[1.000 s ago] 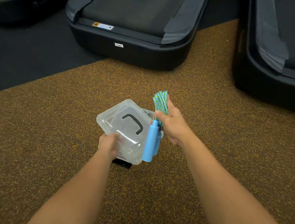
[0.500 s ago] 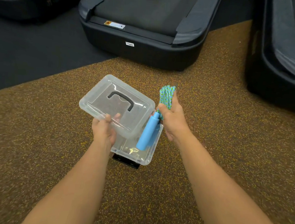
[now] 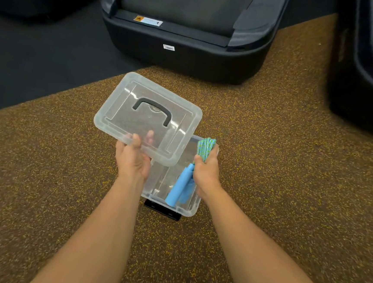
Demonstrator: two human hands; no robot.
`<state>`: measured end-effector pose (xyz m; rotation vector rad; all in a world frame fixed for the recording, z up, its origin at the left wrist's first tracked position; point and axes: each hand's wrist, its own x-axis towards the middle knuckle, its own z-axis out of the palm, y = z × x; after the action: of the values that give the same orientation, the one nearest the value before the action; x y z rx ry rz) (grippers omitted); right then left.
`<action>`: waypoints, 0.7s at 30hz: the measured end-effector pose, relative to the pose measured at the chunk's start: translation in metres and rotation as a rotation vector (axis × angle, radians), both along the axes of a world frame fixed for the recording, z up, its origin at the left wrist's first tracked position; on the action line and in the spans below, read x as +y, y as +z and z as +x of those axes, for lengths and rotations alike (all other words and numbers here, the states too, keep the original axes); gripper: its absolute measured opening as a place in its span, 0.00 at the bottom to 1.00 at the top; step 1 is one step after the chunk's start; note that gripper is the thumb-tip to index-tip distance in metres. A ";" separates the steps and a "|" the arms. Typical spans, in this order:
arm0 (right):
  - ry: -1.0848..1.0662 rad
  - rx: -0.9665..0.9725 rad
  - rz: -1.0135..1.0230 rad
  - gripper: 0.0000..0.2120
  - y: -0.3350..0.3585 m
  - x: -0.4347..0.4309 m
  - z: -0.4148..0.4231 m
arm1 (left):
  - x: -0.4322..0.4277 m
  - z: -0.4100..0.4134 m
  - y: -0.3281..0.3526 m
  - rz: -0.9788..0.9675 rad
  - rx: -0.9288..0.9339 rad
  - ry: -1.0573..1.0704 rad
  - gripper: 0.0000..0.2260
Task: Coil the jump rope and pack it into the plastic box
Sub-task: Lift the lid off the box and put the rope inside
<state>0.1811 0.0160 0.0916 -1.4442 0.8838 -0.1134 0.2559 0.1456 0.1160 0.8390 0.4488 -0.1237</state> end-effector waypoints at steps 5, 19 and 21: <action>0.039 0.083 0.000 0.32 -0.021 0.007 0.025 | -0.004 0.004 -0.010 -0.044 -0.023 -0.020 0.11; -0.111 0.248 0.079 0.29 -0.074 0.010 0.051 | -0.018 0.003 -0.017 -0.075 -0.048 -0.072 0.08; -0.095 0.295 0.098 0.25 -0.081 0.013 0.053 | -0.016 0.003 -0.021 -0.053 -0.046 -0.080 0.08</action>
<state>0.2341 0.0292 0.0104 -1.3469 1.1832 0.0741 0.2592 0.1301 0.0946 0.8062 0.3673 -0.1896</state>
